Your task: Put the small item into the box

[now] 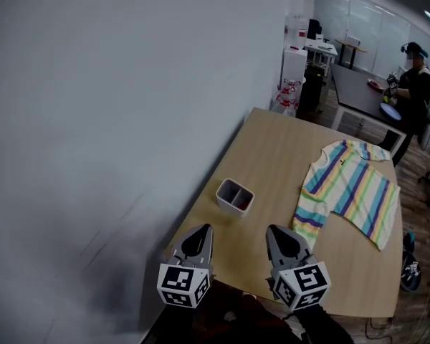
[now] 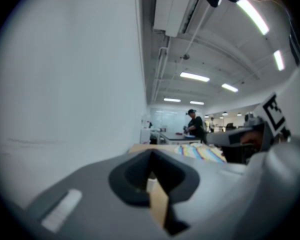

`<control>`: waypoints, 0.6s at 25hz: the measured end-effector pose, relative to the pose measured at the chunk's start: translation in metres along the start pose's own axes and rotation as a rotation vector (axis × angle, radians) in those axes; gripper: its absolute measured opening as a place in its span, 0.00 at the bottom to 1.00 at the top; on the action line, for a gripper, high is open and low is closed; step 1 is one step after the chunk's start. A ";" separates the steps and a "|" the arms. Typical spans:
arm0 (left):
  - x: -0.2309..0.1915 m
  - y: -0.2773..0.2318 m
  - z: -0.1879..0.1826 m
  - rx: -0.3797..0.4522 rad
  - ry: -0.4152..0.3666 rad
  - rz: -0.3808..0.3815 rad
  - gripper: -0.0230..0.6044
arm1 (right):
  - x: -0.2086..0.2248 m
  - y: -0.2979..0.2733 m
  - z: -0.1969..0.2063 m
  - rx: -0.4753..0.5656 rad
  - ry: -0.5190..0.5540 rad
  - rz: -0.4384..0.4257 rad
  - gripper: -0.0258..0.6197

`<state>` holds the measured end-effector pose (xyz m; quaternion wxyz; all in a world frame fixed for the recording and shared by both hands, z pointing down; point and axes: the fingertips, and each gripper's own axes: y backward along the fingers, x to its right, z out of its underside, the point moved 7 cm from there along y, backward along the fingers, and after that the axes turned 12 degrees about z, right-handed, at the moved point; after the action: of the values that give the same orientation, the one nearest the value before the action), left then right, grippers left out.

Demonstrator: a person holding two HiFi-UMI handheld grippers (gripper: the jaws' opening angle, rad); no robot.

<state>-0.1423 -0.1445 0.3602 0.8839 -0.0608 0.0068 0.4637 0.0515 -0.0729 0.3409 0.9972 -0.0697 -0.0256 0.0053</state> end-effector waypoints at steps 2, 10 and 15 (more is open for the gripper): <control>0.004 0.009 0.000 0.008 -0.003 -0.003 0.04 | -0.002 0.008 -0.001 0.011 -0.001 0.000 0.05; 0.024 0.038 -0.001 0.029 -0.006 -0.009 0.04 | -0.009 0.041 -0.002 0.030 0.009 -0.013 0.05; 0.036 0.051 0.001 0.028 -0.006 -0.010 0.04 | -0.015 0.056 0.001 0.024 0.004 -0.036 0.05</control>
<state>-0.1638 -0.0866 0.3539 0.8870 -0.0468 0.0102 0.4592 0.0362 -0.0175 0.3333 0.9980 -0.0572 -0.0245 -0.0124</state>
